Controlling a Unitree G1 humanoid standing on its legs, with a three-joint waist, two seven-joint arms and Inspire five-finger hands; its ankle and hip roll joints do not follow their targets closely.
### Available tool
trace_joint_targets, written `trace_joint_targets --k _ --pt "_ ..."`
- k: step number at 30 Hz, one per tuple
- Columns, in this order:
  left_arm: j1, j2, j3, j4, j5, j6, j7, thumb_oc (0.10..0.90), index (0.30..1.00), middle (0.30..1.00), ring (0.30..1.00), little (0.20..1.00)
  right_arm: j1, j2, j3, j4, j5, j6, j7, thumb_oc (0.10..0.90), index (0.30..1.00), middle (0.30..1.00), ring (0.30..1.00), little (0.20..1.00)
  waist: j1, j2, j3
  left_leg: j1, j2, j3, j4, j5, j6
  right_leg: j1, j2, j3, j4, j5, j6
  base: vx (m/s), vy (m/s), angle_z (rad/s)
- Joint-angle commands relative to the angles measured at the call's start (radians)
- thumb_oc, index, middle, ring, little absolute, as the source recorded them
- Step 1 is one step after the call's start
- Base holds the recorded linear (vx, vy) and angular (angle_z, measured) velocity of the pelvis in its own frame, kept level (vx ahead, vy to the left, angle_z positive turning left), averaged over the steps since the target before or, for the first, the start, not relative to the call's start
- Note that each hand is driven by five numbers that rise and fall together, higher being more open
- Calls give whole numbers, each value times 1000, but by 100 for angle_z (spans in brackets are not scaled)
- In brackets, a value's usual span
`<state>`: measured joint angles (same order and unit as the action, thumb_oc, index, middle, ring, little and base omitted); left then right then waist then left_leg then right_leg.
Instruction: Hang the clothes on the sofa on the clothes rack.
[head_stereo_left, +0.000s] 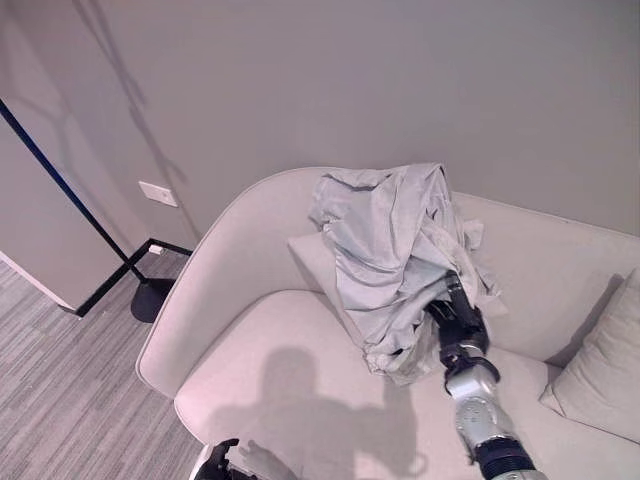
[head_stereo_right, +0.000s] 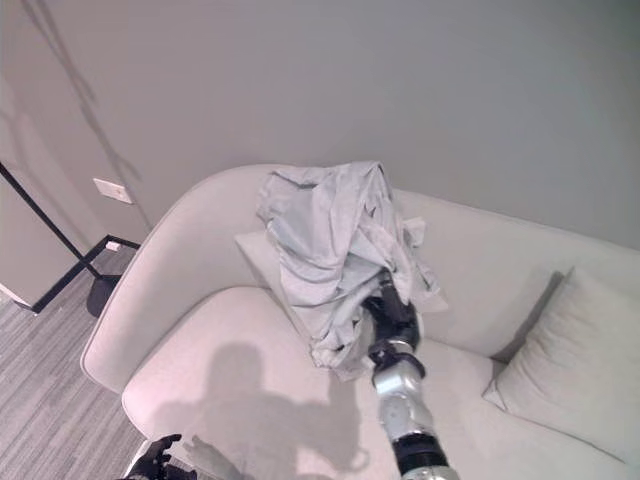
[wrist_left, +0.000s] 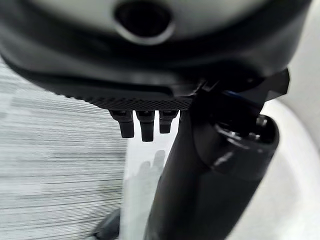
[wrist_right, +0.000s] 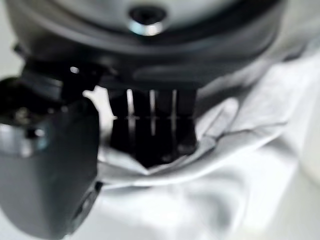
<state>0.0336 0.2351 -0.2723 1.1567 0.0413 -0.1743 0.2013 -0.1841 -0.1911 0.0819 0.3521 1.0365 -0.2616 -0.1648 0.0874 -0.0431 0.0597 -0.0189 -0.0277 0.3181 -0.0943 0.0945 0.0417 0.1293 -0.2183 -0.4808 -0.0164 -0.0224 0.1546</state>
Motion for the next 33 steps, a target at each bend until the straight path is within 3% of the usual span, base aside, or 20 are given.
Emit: trace_joint_targets --k 1,4,5,8,9,11,12,13,22,28,31,32,33 --pt "-19 -8 -23 35 18 -26 5 800 900 900 900 900 -217 -21 -50 -164 38 -234 63 400 300 300 300 300 33 -13 -36 48 -12 10 7 -136 -26 16 -153 -66 3 234 101 0 0 0" --pt "-14 -7 -21 32 17 -26 10 800 900 900 900 900 -249 -9 -59 -216 34 -268 47 400 300 300 300 300 41 -11 -40 52 -12 12 7 -136 -25 20 -154 -69 3 238 102 -1 0 1" --pt "-8 -6 -22 18 -3 -30 17 800 900 900 900 900 -335 -10 -74 -266 27 -321 11 400 300 300 300 300 55 -12 -50 56 -11 11 7 -134 -25 27 -155 -73 0 247 103 0 0 0" --pt "-18 1 -28 -22 -39 -36 25 800 900 900 900 900 -466 -70 -102 -303 -11 -364 -47 400 300 300 300 300 70 -20 -60 57 -10 5 7 -133 -26 34 -151 -81 1 254 105 -4 -6 2" --pt "-19 7 -47 -72 -62 -48 22 800 900 900 900 900 -581 -166 -106 -281 -40 -372 -86 400 300 300 300 300 78 -33 -74 58 -10 -3 7 -134 -28 41 -148 -86 3 262 107 -11 -13 9" --pt "-26 8 -51 -91 -75 -50 23 800 900 900 900 900 -629 -199 -99 -261 -47 -374 -102 400 300 300 300 300 81 -37 -74 58 -9 -5 7 -133 -29 42 -147 -87 3 263 107 -12 -15 13" --pt "-32 24 -55 -146 -116 -64 35 800 900 900 900 900 -745 -299 -89 -244 -67 -380 -134 400 300 300 300 300 85 -52 -86 58 -7 -11 7 -134 -30 45 -142 -91 7 263 107 -3 -15 6" --pt "-36 33 -56 -171 -131 -70 39 800 900 900 900 900 -791 -336 -81 -229 -75 -385 -147 400 300 300 300 300 85 -58 -90 59 -7 -14 7 -134 -31 46 -141 -90 9 263 107 0 0 0" --pt "-106 84 -79 -439 -243 -124 50 800 900 900 900 900 -1155 -561 33 1 -37 -388 -206 400 300 300 300 300 84 -97 -116 64 -1 -23 7 -137 -40 52 -132 -91 21 269 107 0 0 0" --pt "-312 73 -61 -585 -144 -138 267 800 900 900 900 900 -1311 -595 155 40 -114 -372 -305 400 300 300 300 300 48 -115 -139 79 2 -19 7 -142 -42 53 -127 -77 27 261 106 9 -14 1" --pt "-402 67 -71 -619 -107 -155 355 800 900 900 900 900 -1353 -586 197 54 -128 -368 -333 400 300 300 300 300 29 -119 -144 85 4 -14 7 -144 -43 52 -126 -70 29 260 105 4 -11 -3" --pt "-533 67 -77 -651 -70 -182 479 800 900 900 900 900 -1403 -551 246 75 -139 -369 -360 400 300 300 300 300 -1 -118 -156 97 6 -1 7 -148 -45 50 -125 -57 29 259 104 8 -26 -12" --pt "-538 66 -77 -649 -66 -182 484 800 900 900 900 900 -1409 -550 248 78 -139 -370 -360 400 300 300 300 300 -1 -118 -153 97 7 0 7 -148 -45 49 -125 -56 30 259 104 11 -31 -14"
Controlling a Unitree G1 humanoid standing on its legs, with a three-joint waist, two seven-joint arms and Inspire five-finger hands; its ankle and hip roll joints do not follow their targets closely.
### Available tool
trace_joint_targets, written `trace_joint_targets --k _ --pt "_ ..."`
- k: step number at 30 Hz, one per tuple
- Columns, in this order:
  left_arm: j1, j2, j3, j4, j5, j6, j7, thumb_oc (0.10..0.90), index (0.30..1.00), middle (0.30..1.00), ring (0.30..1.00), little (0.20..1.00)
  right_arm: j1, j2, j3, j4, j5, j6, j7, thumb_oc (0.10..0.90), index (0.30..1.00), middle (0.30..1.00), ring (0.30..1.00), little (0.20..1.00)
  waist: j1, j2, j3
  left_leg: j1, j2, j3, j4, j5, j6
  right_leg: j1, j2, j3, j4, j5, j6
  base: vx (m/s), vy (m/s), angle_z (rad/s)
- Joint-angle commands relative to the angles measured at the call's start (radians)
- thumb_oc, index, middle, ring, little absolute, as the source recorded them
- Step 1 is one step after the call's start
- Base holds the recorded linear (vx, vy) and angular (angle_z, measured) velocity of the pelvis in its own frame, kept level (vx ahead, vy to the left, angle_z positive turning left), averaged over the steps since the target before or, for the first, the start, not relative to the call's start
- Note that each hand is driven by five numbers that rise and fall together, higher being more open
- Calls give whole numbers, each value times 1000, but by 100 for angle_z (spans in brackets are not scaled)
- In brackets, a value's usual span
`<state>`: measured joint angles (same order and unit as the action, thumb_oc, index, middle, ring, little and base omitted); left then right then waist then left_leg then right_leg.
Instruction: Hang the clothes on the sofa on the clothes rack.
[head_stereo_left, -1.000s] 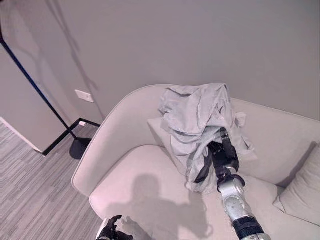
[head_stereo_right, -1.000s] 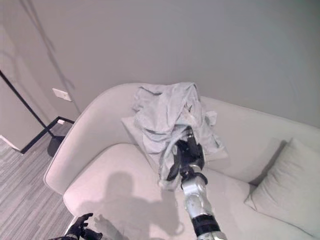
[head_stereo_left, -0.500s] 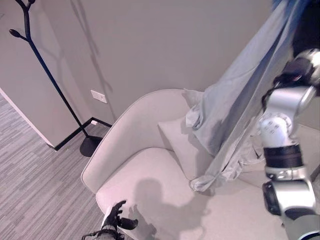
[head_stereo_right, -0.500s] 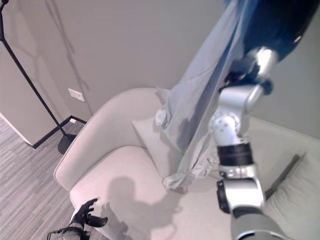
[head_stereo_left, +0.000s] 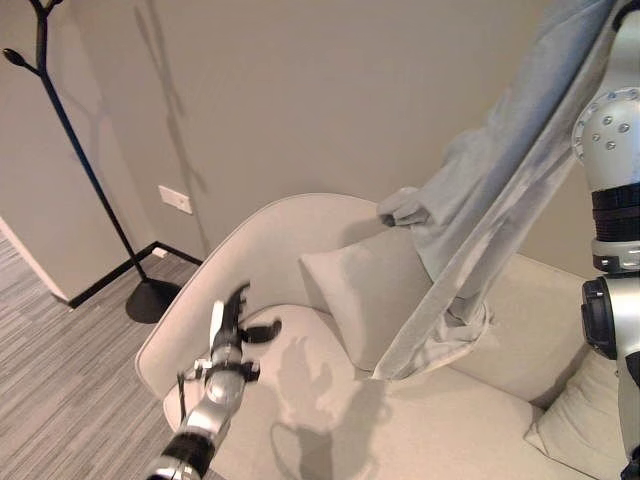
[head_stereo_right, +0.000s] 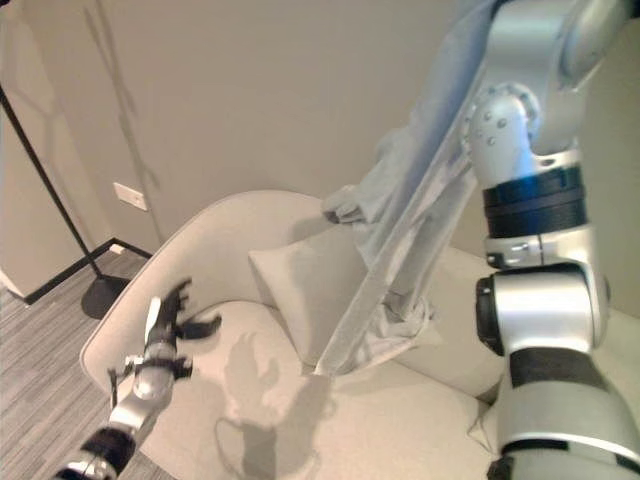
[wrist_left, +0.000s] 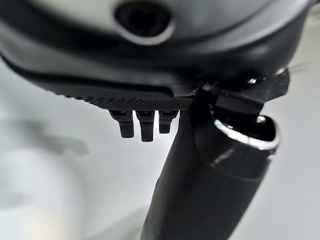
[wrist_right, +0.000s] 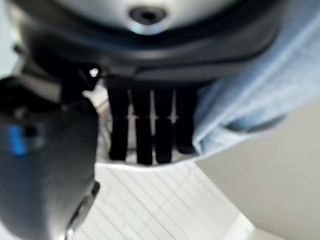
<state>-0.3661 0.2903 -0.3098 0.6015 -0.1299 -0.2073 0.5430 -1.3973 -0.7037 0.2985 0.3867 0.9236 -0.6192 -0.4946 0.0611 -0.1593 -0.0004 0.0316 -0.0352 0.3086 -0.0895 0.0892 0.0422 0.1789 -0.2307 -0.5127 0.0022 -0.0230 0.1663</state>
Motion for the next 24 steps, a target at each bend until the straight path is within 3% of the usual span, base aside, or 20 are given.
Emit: trace_joint_targets --k 1,6,8,11,16,17,19,20,22,24 --pt "-178 10 -48 -95 125 -143 169 800 900 900 900 900 -204 -24 38 44 -24 -18 -35 400 300 300 300 300 14 0 -97 51 14 12 2 -144 -46 -2 -113 -18 12 261 92 0 -8 -16" --pt "-357 -32 -139 -18 227 -122 235 800 900 900 900 900 -207 66 42 40 -22 -43 -49 400 300 300 300 300 -27 12 -103 68 18 35 2 -148 -47 -8 -110 7 12 264 90 -1 -16 -17" --pt "-397 -92 -186 18 188 -134 206 800 900 900 900 900 -201 109 41 41 -20 -45 -50 400 300 300 300 300 -48 15 -104 73 21 41 2 -148 -45 -9 -109 15 14 267 89 -9 -29 -15" --pt "-430 -264 -271 111 -15 -186 57 800 900 900 900 900 -220 166 51 63 -16 -31 -51 400 300 300 300 300 -83 20 -100 77 25 51 2 -148 -43 -14 -106 32 12 268 85 -10 -39 -10" --pt "-444 -400 -350 258 -87 -160 -47 800 900 900 900 900 -219 191 70 11 -14 -31 -47 400 300 300 300 300 -129 22 -98 82 30 61 2 -148 -42 -24 -102 57 16 255 78 -1 -53 -15" --pt "-477 -443 -340 329 -119 -151 -60 800 900 900 900 900 -212 193 93 -28 -29 -22 -45 400 300 300 300 300 -157 27 -99 85 31 71 2 -148 -43 -31 -99 73 18 249 75 3 -73 -10" --pt "-496 -456 -330 357 -119 -147 -59 800 900 900 900 900 -214 195 100 -38 -30 -21 -44 400 300 300 300 300 -167 31 -100 85 32 75 2 -148 -44 -35 -98 80 19 246 73 1 -36 -17" --pt "-506 -463 -322 378 -124 -144 -56 740 811 811 811 811 -215 198 108 -47 -30 -20 -40 400 300 300 300 300 -174 34 -101 86 32 78 2 -148 -44 -38 -98 84 18 246 71 2 -32 -17" --pt "-533 -465 -297 427 -133 -134 -43 400 300 300 300 300 -215 202 125 -72 -29 -16 -31 400 300 300 300 300 -195 40 -102 90 32 88 2 -147 -45 -44 -96 98 18 246 69 1 -34 -11" --pt "-559 -461 -260 463 -152 -132 -29 400 300 300 300 300 -220 199 144 -90 -33 -13 -24 400 300 300 300 300 -212 49 -102 92 33 100 2 -146 -47 -52 -95 112 17 248 68 6 -24 -17"
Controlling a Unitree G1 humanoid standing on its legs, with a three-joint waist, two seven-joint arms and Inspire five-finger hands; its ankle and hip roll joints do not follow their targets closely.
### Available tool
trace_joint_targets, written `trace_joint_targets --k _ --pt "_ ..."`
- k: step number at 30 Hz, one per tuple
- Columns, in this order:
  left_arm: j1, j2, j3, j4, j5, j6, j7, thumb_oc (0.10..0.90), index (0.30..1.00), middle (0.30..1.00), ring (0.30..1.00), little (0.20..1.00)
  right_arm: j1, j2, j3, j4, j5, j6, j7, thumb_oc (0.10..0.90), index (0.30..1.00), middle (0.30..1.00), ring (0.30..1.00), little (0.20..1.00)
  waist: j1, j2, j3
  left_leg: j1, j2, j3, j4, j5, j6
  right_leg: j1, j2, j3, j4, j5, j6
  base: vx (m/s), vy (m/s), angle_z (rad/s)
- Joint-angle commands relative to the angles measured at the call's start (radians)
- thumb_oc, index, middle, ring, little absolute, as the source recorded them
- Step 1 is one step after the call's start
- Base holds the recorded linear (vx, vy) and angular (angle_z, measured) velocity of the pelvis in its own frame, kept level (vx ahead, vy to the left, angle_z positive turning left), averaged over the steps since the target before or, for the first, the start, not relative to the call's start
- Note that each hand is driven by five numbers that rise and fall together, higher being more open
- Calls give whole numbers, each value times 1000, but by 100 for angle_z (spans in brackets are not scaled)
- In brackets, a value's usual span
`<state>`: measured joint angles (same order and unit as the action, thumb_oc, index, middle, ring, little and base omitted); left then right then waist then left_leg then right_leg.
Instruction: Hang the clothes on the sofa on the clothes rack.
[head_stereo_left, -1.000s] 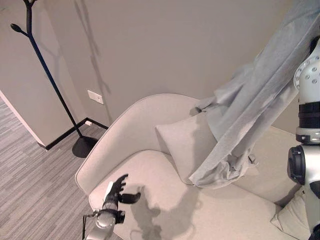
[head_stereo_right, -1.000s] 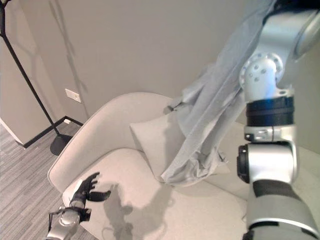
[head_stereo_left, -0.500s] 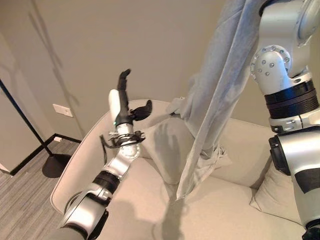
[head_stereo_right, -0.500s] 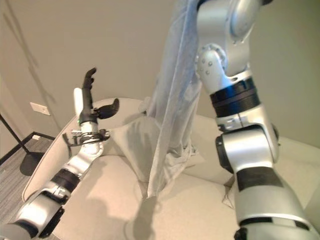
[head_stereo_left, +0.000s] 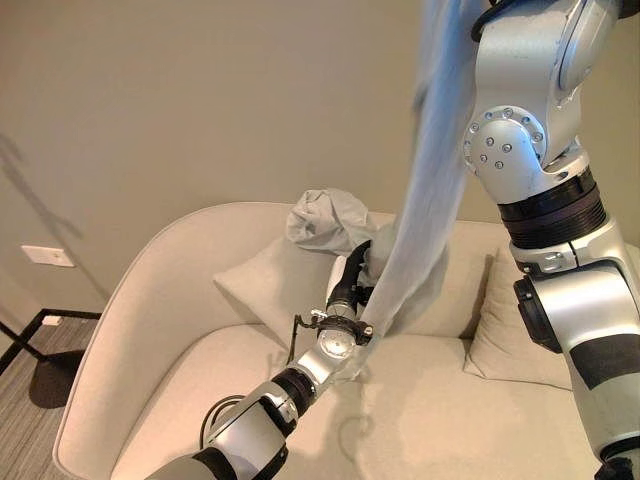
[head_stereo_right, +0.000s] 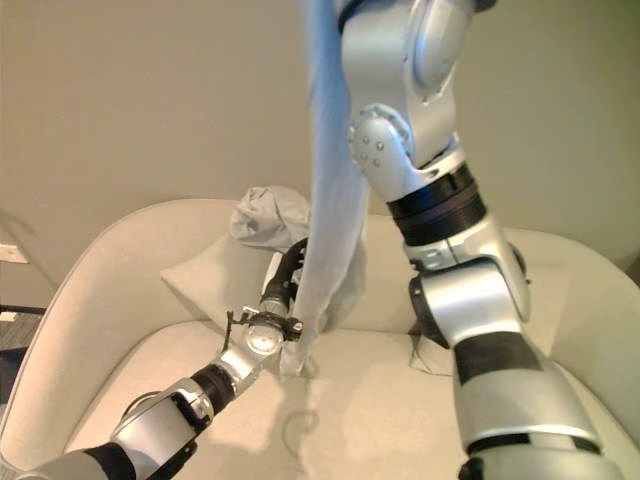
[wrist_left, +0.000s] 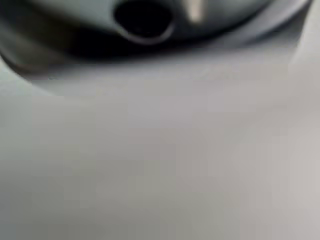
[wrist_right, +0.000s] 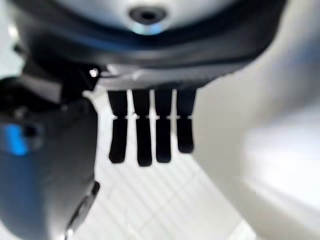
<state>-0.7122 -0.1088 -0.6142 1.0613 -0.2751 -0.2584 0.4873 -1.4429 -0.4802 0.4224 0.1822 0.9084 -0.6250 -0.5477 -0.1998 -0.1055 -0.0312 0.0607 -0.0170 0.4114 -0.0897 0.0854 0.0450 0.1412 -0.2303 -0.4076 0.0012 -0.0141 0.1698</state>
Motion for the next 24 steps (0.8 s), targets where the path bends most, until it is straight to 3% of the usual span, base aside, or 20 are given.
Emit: trace_joint_targets --k 1,4,10,15,20,21,22,24 --pt "-224 -56 69 11 -25 -84 39 400 300 300 300 300 -173 -28 26 104 -24 -4 30 400 300 300 300 300 40 0 -74 65 15 4 2 -142 -51 -17 -94 12 15 239 64 12 -17 -17" --pt "-244 -34 112 15 -50 -90 72 400 300 300 300 300 -166 -37 28 92 -24 -10 29 400 300 300 300 300 24 12 -77 70 15 18 2 -145 -51 -21 -91 28 9 241 63 14 -9 -19" --pt "-245 2 166 -16 -77 -93 105 400 300 300 300 300 -95 -49 -18 59 -30 -16 24 400 300 300 300 300 31 27 -70 75 10 18 2 -149 -49 -15 -93 28 4 252 67 -1 3 -8" --pt "-211 34 190 -136 -103 -109 119 400 300 300 300 300 82 -86 -101 -40 -73 -2 19 400 300 300 300 300 60 39 -54 72 2 2 2 -151 -43 -2 -101 11 2 259 73 -7 9 3" --pt "-148 92 187 -307 -32 -101 142 400 300 300 300 300 326 -109 -169 -156 -179 64 13 400 300 300 300 300 83 52 -38 67 -9 -12 2 -155 -36 9 -112 -16 0 262 77 -13 14 12" --pt "-141 112 187 -351 -5 -100 149 400 300 300 300 300 381 -114 -181 -175 -211 84 12 538 507 507 507 507 85 56 -32 64 -11 -14 2 -154 -35 7 -114 -18 2 263 78 -13 7 13" --pt "-128 136 182 -415 37 -96 164 400 300 300 300 300 455 -109 -198 -206 -256 113 11 800 900 900 900 900 88 59 -29 61 -11 -16 2 -153 -34 6 -116 -21 3 264 78 -24 11 4" --pt "-125 177 184 -530 116 -90 181 400 300 300 300 300 611 -98 -218 -256 -354 170 29 800 900 900 900 900 91 71 -17 58 -12 -17 2 -152 -32 3 -118 -25 4 263 80 -20 8 2"
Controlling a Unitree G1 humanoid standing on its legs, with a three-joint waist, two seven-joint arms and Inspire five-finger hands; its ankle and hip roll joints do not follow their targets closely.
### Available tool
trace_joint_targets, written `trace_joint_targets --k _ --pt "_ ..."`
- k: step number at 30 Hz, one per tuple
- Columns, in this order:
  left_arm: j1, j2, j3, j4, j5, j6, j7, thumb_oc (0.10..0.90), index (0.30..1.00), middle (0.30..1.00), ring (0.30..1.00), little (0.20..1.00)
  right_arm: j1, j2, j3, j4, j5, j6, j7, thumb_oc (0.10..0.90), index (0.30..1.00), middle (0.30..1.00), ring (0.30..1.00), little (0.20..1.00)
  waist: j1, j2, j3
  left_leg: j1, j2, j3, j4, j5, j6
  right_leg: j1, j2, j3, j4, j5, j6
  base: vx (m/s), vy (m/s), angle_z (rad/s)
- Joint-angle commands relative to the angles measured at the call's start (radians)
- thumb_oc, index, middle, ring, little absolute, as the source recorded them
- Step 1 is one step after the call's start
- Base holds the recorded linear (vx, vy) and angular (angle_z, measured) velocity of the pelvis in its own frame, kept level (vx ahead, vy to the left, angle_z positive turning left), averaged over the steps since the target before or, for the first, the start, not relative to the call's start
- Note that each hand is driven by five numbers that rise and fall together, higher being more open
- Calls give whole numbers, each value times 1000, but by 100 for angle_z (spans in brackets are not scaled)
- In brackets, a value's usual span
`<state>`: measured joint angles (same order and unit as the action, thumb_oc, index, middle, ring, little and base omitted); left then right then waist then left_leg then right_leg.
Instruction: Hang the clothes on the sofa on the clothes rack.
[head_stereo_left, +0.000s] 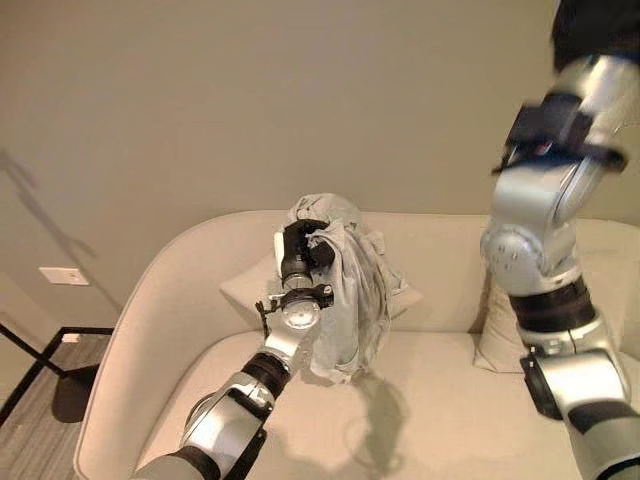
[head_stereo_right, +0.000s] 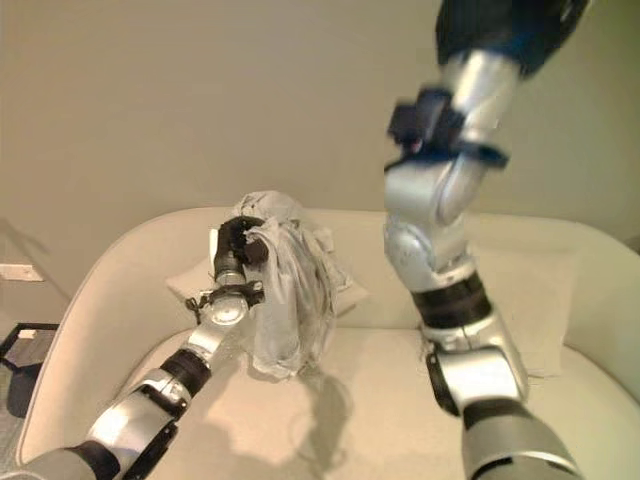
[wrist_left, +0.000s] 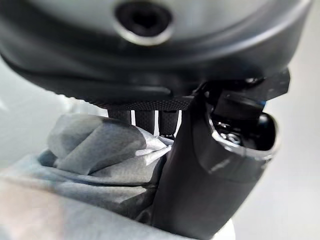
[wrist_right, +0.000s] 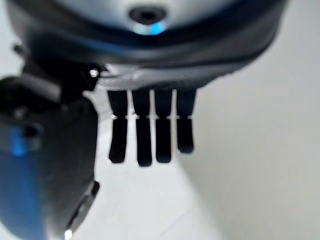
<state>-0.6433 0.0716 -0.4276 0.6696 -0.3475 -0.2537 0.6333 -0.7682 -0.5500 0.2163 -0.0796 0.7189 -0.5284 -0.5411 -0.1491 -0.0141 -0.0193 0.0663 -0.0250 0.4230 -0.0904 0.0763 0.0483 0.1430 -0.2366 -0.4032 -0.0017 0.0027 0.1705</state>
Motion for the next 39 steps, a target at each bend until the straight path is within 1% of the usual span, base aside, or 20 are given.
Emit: trace_joint_targets --k 1,2,3,4,7,8,9,12,13,14,16,17,20,21,25,29,32,34,37,39 --pt "-185 44 29 -263 279 -89 49 400 300 300 300 300 90 -46 -41 -23 -342 158 42 800 900 900 900 900 40 -11 -22 49 -7 -30 3 -141 -32 0 -115 -30 4 247 81 0 0 0" --pt "-178 63 52 -331 323 -85 54 400 300 300 300 300 169 -59 -57 -24 -460 210 47 800 900 900 900 900 42 -7 -24 50 -9 -30 3 -143 -30 2 -117 -33 3 244 82 -15 25 3" --pt "-198 97 91 -407 362 -95 66 400 300 300 300 300 274 -67 -84 -26 -547 233 63 800 900 900 900 900 43 5 -19 52 -11 -34 3 -145 -28 3 -121 -37 4 239 84 0 0 0" --pt "-200 117 113 -445 389 -95 76 400 300 300 300 300 341 -64 -111 -30 -577 242 67 800 900 900 900 900 43 9 -19 52 -12 -36 3 -145 -27 5 -123 -42 2 239 85 0 0 0" --pt "-213 167 188 -566 463 -101 122 400 300 300 300 300 543 -41 -147 -32 -735 275 91 800 900 900 900 900 48 20 -26 53 -19 -47 3 -147 -25 16 -132 -64 1 236 89 14 7 10" --pt "-244 210 227 -616 528 -105 153 400 300 300 300 300 624 -61 -136 -28 -887 295 96 800 900 900 900 900 48 27 -30 53 -24 -51 3 -147 -26 22 -139 -71 1 239 91 8 -1 19" --pt "-269 222 239 -636 550 -102 169 400 300 300 300 300 660 -63 -126 -29 -935 303 101 800 900 900 900 900 45 32 -35 52 -26 -54 3 -147 -27 25 -142 -75 -1 242 91 5 -2 19" --pt "-304 234 247 -645 573 -96 189 400 300 300 300 300 682 -57 -113 -24 -964 306 105 800 900 900 900 900 42 37 -40 49 -28 -57 3 -146 -27 26 -144 -80 -3 246 91 -7 1 17" --pt "-339 241 249 -644 588 -88 204 400 300 300 300 300 697 -57 -101 -20 -979 305 105 800 900 900 900 900 38 41 -44 48 -30 -60 3 -146 -28 28 -146 -83 -4 250 91 -9 7 17" --pt "-448 292 255 -650 643 -65 221 400 300 300 300 300 713 -68 -47 -31 -1025 291 124 800 900 900 900 900 35 52 -57 46 -35 -61 3 -145 -32 29 -150 -92 -10 263 91 -11 13 11" --pt "-520 315 250 -640 648 -53 230 400 300 300 300 300 713 -73 -17 -36 -1059 283 116 800 900 900 900 900 32 60 -63 47 -37 -60 3 -145 -34 30 -152 -96 -10 269 91 -6 8 4" --pt "-525 316 249 -636 647 -54 231 400 300 300 300 300 711 -72 -17 -35 -1061 282 114 800 900 900 900 900 31 59 -61 46 -36 -60 3 -145 -34 29 -152 -97 -10 269 91 0 0 0" --pt "-616 350 236 -602 642 -43 257 400 300 300 300 300 674 -81 41 -52 -1142 279 77 800 900 900 900 900 36 64 -67 49 -34 -58 3 -143 -38 27 -151 -95 -9 272 91 -19 6 8" --pt "-666 357 222 -587 626 -41 275 400 300 300 300 300 643 -72 80 -69 -1157 277 66 800 900 900 900 900 41 65 -72 50 -32 -57 3 -141 -39 25 -149 -95 -9 272 91 -28 3 3" --pt "-709 373 199 -549 594 -40 296 400 300 300 300 300 581 -45 135 -63 -1218 291 14 800 900 900 900 900 48 63 -74 51 -28 -54 3 -140 -39 23 -146 -94 -7 271 91 0 0 0" --pt "-704 346 189 -526 550 -46 330 400 300 300 300 300 490 50 182 27 -1253 337 -111 800 900 900 900 900 63 63 -73 53 -25 -54 3 -138 -38 24 -145 -97 -5 265 91 0 0 0" --pt "-684 342 190 -551 573 -41 347 400 300 300 300 300 454 96 186 65 -1295 363 -201 800 900 900 900 900 69 61 -69 54 -24 -56 3 -139 -37 24 -145 -97 -6 263 91 0 0 0" --pt "-670 323 190 -562 575 -36 354 400 300 300 300 300 441 130 180 73 -1294 376 -226 800 900 900 900 900 73 63 -68 54 -25 -59 3 -139 -35 24 -145 -97 -5 262 91 7 11 -4" --pt "-660 299 192 -569 571 -34 357 400 300 300 300 300 430 159 185 86 -1273 372 -229 800 900 900 900 900 78 62 -68 57 -28 -63 3 -140 -33 26 -146 -99 -4 260 91 0 0 0" --pt "-656 272 195 -576 576 -26 350 400 300 300 300 300 425 233 225 106 -1106 303 -158 800 900 900 900 900 87 60 -65 59 -30 -64 3 -140 -32 27 -146 -103 -4 260 91 0 0 0"
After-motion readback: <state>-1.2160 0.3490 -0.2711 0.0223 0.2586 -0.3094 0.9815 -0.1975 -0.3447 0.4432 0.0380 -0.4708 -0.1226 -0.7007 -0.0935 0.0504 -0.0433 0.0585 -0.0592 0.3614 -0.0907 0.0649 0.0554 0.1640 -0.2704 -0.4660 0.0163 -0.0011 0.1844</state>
